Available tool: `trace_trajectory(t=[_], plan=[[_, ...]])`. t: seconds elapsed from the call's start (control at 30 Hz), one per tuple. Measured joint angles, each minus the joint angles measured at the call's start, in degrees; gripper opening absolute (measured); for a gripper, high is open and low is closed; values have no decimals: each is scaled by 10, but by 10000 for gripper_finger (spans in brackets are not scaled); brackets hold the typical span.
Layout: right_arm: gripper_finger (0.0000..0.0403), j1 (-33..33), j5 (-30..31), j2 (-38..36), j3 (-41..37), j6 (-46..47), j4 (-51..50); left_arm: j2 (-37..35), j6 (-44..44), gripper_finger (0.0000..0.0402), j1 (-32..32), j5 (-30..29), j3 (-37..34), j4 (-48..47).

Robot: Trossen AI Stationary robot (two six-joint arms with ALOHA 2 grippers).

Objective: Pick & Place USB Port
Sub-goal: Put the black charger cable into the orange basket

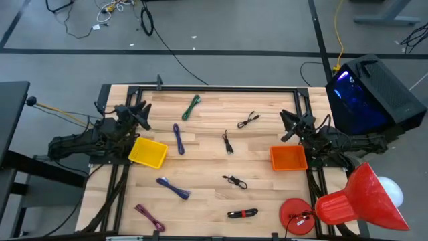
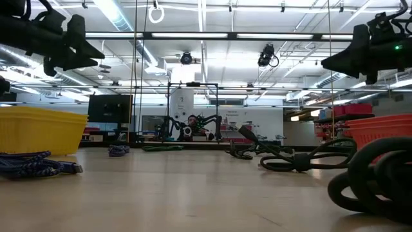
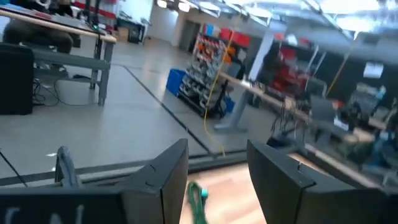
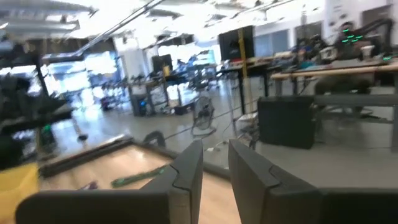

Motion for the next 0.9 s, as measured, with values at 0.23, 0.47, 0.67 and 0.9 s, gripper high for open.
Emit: trace_trajectory(t=[0.23,0.47,0.67,0.9], plan=[[80,-1,8,0,1,31,151,2,-37,170,1,-5,0,-1],[80,-20,-317,48,86,-33,209,118,96,170,47,186,0,161],[80,-21,-285,194,207,-75,89,284,139,170,84,154,46,172],[80,-21,-284,361,288,-73,38,424,150,170,135,253,164,43]])
